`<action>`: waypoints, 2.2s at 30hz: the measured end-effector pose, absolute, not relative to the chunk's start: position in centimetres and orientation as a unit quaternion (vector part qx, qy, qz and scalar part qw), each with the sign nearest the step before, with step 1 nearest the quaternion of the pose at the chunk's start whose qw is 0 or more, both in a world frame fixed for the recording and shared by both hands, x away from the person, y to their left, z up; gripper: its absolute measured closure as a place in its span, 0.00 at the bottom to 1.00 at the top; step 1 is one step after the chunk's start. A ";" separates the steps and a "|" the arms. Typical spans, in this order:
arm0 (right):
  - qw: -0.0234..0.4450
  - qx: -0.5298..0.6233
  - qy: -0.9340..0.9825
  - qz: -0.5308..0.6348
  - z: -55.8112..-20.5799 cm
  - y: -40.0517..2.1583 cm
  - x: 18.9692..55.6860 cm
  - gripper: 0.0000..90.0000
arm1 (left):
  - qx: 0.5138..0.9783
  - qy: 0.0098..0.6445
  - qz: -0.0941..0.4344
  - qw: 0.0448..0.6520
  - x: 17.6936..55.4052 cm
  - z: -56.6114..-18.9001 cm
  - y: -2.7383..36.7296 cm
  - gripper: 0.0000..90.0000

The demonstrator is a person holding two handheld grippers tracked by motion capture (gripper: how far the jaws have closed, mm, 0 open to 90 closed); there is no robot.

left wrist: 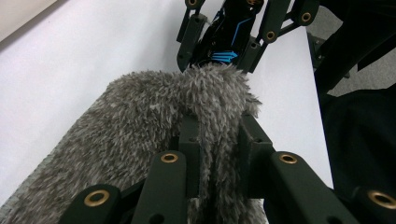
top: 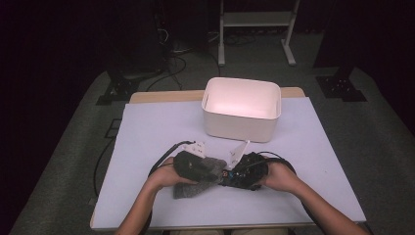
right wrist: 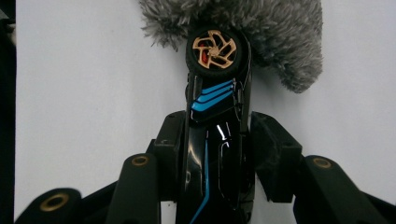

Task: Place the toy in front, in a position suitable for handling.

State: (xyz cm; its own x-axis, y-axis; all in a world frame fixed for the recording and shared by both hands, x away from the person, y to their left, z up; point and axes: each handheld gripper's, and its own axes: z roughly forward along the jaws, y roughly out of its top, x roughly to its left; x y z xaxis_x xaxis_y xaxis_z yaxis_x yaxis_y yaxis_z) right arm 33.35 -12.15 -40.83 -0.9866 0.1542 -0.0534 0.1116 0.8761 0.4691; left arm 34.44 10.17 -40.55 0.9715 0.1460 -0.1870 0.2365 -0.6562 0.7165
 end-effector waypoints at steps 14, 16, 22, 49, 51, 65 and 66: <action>0.040 0.089 0.917 0.388 -39.1 -11.5 34.2 0.63 | 0.898 0.080 -0.011 0.432 34.5 -32.7 11.2 0.85; 0.042 0.085 0.915 0.392 -39.1 -11.6 34.1 0.63 | 0.905 0.069 -0.005 0.420 34.4 -32.1 10.4 0.85; 0.054 0.087 0.902 0.420 -39.4 -13.9 33.2 0.63 | 0.900 0.059 -0.013 0.432 34.3 -32.4 9.4 0.85; 0.056 0.108 0.893 0.432 -39.6 -17.4 32.7 0.61 | 0.899 0.061 -0.024 0.434 34.8 -33.5 8.4 0.85; 0.058 0.106 0.895 0.429 -39.6 -17.5 32.6 0.62 | 0.899 0.057 -0.025 0.434 34.8 -33.4 8.4 0.85; 0.058 0.112 0.887 0.444 -39.9 -18.9 32.3 0.62 | 0.891 0.080 -0.060 0.443 35.2 -36.4 9.3 0.85; 0.059 0.112 0.887 0.444 -39.9 -19.0 32.3 0.62 | 0.887 0.079 -0.064 0.451 35.3 -36.3 9.3 0.85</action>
State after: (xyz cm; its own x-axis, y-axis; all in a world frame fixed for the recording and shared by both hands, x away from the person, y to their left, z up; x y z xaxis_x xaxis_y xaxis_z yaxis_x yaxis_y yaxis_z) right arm 32.25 -18.98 -39.90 -0.9681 0.2505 -0.0047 0.1462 0.5803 0.8012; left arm 35.29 9.28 -36.28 0.9794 0.0825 -0.1842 0.1974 -0.5805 0.7900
